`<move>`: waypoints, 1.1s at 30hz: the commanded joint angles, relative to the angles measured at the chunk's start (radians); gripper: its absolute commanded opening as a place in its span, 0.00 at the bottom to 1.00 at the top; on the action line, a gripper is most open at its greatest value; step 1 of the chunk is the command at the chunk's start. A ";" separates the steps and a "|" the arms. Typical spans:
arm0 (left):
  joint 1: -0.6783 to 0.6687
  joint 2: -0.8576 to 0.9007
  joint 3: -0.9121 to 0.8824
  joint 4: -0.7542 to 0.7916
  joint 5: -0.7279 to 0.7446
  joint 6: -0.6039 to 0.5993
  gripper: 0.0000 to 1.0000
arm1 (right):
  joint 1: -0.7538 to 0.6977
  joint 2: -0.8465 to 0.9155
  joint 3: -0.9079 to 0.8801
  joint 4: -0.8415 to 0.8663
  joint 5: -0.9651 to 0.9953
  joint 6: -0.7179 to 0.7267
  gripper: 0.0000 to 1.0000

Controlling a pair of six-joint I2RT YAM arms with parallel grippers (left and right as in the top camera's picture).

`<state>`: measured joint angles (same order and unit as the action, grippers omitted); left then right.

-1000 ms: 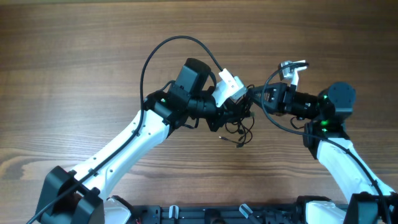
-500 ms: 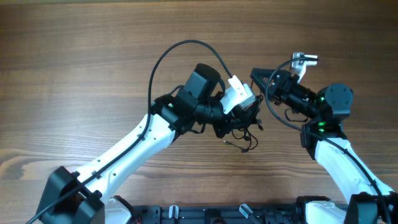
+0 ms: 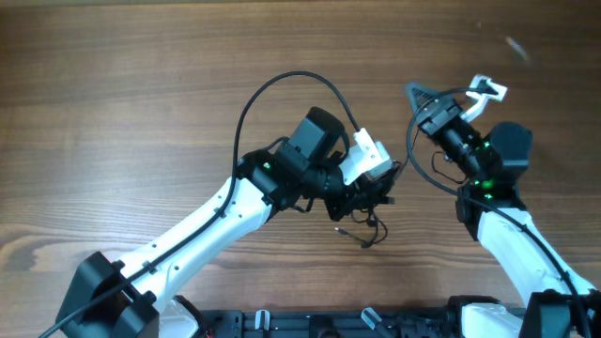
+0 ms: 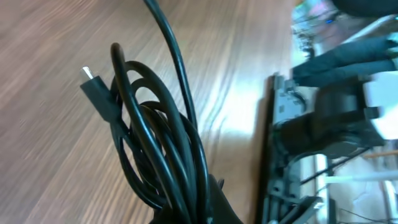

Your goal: Untangle cables

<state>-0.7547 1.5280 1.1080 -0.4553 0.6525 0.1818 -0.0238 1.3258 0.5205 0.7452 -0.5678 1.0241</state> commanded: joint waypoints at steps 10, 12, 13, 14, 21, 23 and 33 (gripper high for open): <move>-0.004 0.000 0.005 0.084 -0.410 -0.175 0.04 | -0.008 0.008 0.008 -0.452 0.043 -0.134 0.04; 0.003 0.000 0.005 0.142 -0.457 -0.237 0.04 | -0.008 0.008 0.008 -0.538 0.027 -0.134 0.06; 0.009 0.000 0.005 0.166 -0.470 -0.267 0.04 | -0.008 0.008 0.008 -0.571 0.009 -0.134 0.10; 0.019 0.000 0.005 0.199 -0.488 -0.308 0.04 | -0.008 0.008 0.008 -0.607 -0.016 -0.134 0.15; 0.105 0.000 0.005 0.286 -0.705 -0.742 0.04 | -0.008 0.008 0.008 -0.714 -0.162 -0.135 0.40; 0.126 0.000 0.005 0.286 -0.702 -0.774 0.04 | -0.008 0.008 0.008 -0.727 -0.174 -0.137 0.66; 0.131 0.000 0.005 0.281 -0.703 -0.774 0.04 | -0.008 0.008 0.008 -0.820 -0.285 -0.250 1.00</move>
<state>-0.6235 1.5280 1.1072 -0.1787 -0.0303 -0.5701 -0.0299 1.3258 0.5255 -0.0566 -0.8097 0.8196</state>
